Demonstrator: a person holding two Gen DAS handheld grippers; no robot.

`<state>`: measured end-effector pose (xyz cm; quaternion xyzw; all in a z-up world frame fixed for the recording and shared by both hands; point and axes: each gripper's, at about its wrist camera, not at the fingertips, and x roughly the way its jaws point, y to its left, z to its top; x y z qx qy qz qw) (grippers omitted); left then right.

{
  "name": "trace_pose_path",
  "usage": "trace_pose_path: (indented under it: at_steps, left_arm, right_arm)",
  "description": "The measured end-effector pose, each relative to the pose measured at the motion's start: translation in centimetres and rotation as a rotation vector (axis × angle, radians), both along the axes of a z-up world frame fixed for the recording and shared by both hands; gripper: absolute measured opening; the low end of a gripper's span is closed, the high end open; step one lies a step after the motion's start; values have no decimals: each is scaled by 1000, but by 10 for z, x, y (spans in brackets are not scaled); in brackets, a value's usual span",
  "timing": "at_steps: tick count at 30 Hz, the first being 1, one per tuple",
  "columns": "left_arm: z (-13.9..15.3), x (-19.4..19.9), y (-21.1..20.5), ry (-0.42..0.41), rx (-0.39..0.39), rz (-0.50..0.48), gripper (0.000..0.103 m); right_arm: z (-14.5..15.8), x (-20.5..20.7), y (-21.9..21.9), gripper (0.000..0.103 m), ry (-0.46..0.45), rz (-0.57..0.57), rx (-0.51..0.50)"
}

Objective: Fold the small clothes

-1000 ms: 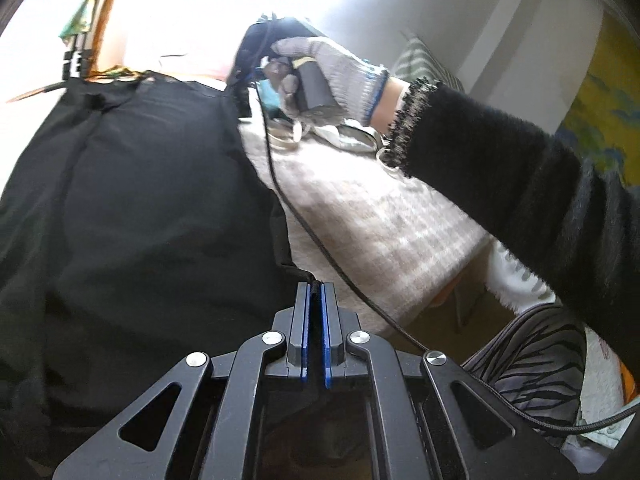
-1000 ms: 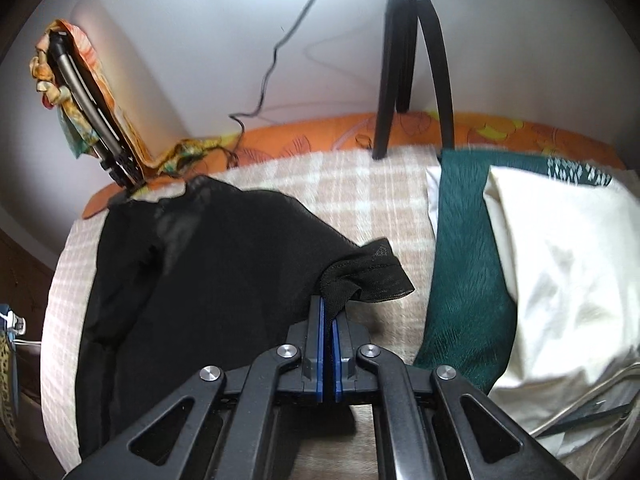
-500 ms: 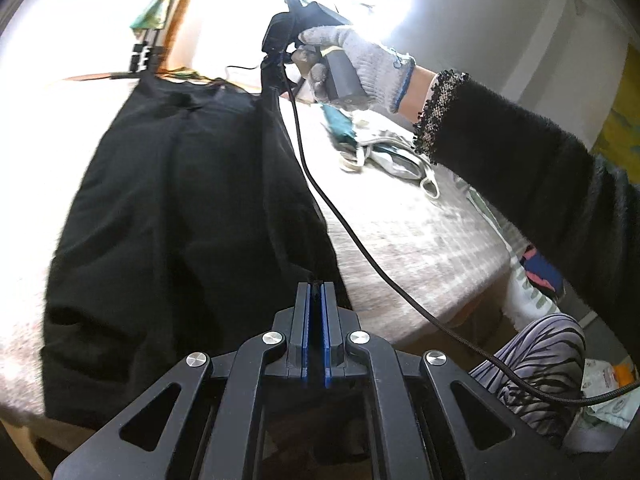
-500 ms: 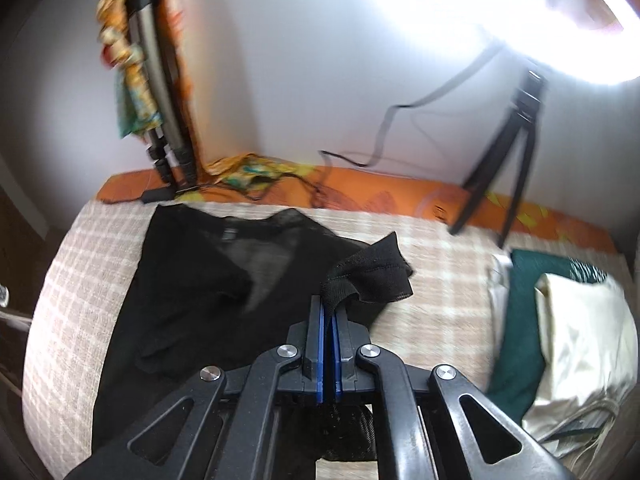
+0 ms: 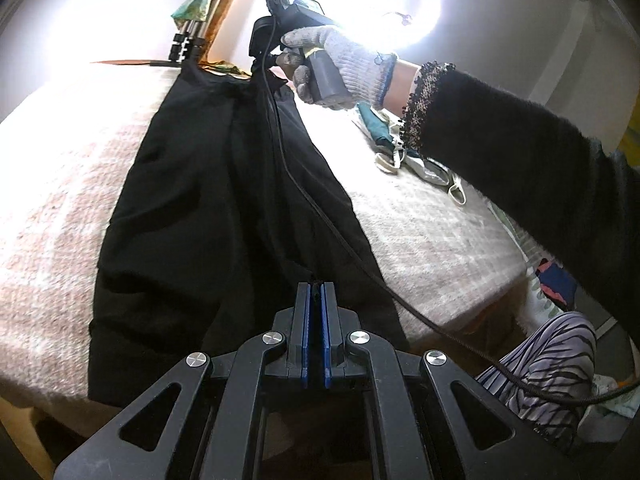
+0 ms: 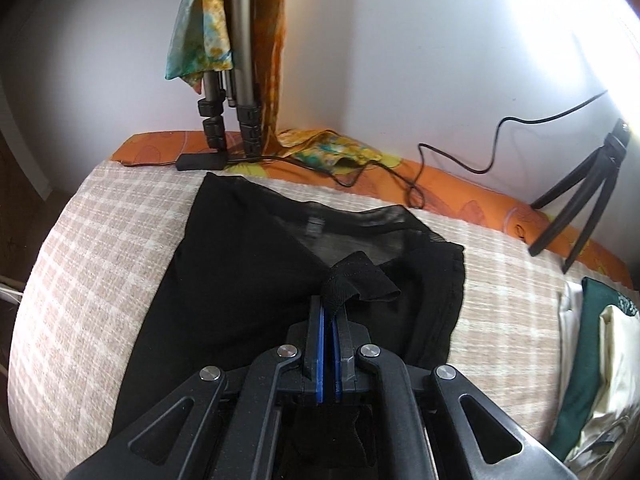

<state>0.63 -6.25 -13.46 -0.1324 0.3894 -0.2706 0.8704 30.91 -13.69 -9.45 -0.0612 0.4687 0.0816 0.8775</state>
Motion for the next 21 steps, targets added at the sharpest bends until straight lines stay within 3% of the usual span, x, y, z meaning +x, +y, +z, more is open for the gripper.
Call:
trace_pose_path:
  at_steps: [7,10,14,18,21]
  left_arm:
    - [3,-4,11,16,44,38,4]
    - [10,-10,22,21,43,51,9]
    - [26,-25,36,-11,80,36,30]
    - [39,-28,59,-33,130,41,45]
    - [33,-12,80,34,148,58,46]
  right_arm:
    - [-12,4,13,4,44,35,58]
    - [-1,-7,8,39,38,49,98]
    - [26,-39,-12,37,-2,55,129]
    - [44,-100,-53,37,8,60,206]
    - [38,-168,-83,37,42,85,222]
